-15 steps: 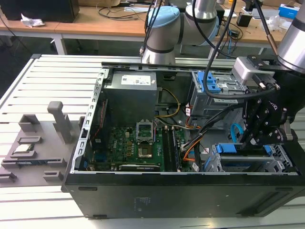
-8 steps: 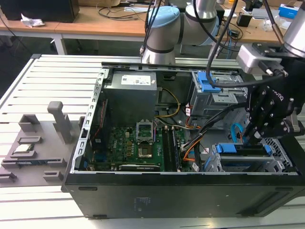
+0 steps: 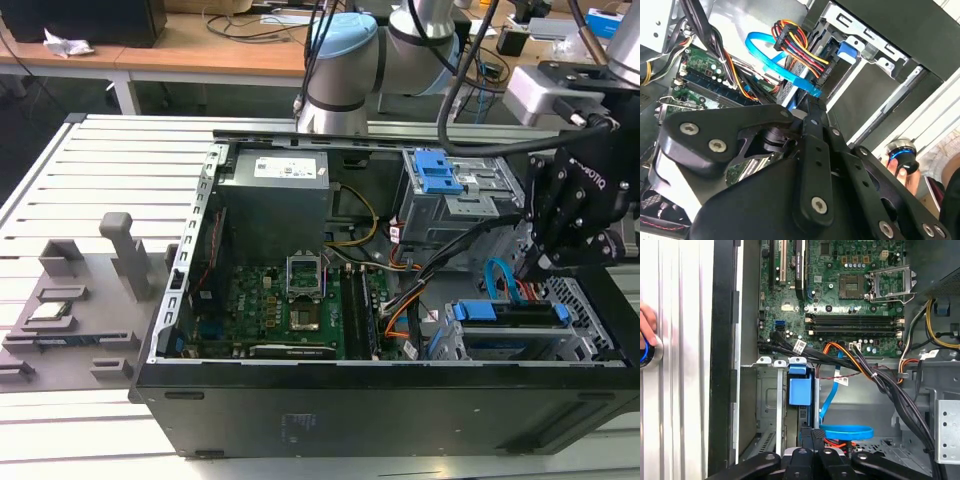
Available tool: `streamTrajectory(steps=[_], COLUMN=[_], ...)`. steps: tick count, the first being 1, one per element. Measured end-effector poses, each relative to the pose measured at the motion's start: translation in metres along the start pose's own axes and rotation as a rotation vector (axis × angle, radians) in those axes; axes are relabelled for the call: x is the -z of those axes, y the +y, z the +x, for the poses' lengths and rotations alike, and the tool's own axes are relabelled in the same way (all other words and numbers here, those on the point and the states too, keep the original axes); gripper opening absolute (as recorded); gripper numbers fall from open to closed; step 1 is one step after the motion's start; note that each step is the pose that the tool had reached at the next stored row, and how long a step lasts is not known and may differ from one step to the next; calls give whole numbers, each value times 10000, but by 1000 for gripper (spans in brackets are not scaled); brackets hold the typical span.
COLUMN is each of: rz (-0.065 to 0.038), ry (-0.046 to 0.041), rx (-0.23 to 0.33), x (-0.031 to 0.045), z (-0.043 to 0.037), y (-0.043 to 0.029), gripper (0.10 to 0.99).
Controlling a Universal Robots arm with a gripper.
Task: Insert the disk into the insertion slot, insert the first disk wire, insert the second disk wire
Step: 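Insert the second disk wire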
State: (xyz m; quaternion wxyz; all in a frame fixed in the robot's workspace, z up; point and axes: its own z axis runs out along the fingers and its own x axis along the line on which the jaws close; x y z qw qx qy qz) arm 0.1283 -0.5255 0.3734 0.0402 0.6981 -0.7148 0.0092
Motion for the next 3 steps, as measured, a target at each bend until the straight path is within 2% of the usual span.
streamTrajectory(steps=[3], rz=[0], ry=[-3], rx=[1], x=[0], z=[0], y=[0], gripper=[106])
